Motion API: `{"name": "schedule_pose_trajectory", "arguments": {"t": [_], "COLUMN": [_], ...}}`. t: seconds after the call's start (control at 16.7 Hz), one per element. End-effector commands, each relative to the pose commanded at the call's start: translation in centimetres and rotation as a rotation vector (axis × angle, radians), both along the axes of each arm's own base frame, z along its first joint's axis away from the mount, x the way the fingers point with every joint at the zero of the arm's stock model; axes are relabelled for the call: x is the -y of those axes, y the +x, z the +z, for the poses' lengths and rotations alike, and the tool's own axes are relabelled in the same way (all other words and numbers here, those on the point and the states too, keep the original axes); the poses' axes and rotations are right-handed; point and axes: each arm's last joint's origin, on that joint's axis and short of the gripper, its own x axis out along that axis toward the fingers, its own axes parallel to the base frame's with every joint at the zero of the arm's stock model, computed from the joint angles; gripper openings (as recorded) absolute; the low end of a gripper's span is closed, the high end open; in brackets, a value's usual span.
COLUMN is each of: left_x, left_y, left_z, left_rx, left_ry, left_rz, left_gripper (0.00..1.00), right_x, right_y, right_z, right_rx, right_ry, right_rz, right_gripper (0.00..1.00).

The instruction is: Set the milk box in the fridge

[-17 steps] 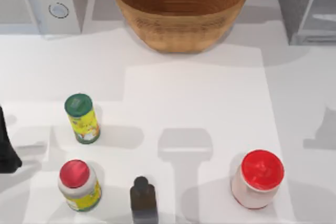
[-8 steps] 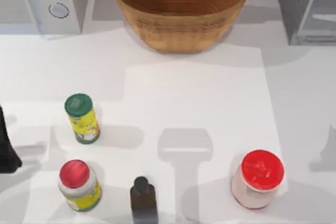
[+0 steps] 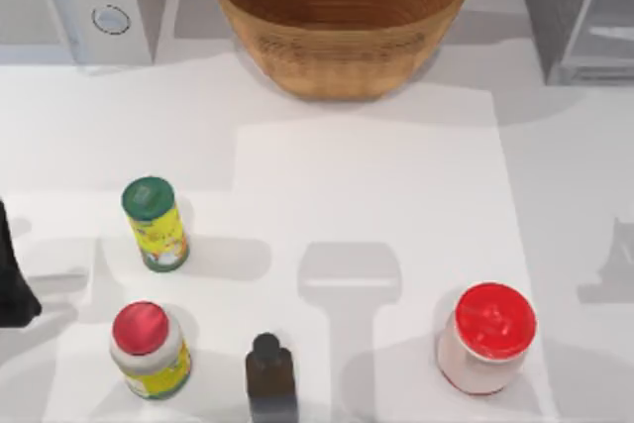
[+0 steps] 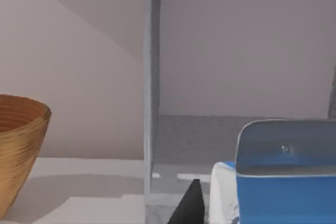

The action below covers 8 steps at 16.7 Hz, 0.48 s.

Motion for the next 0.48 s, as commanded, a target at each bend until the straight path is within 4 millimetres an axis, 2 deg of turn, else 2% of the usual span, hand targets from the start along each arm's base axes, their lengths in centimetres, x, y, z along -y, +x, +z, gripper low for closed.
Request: {"name": "schedule_pose_trajectory", "arguments": {"t": [0.24, 0.48], "left_x": [0.0, 0.0], "left_y": [0.0, 0.0], "left_z": [0.0, 0.0], "left_rx": [0.0, 0.0], "left_ry": [0.0, 0.0], "left_rz": [0.0, 0.0], "left_gripper": [1.0, 1.0], "right_x": [0.4, 1.4], "right_y": [2.4, 7.4], "right_z": [3.0, 4.4], "right_rx": [-0.007, -0.079], "right_ry": [-0.005, 0.012], "right_rz": [-0.005, -0.019], "right_gripper": [0.0, 0.0]}}
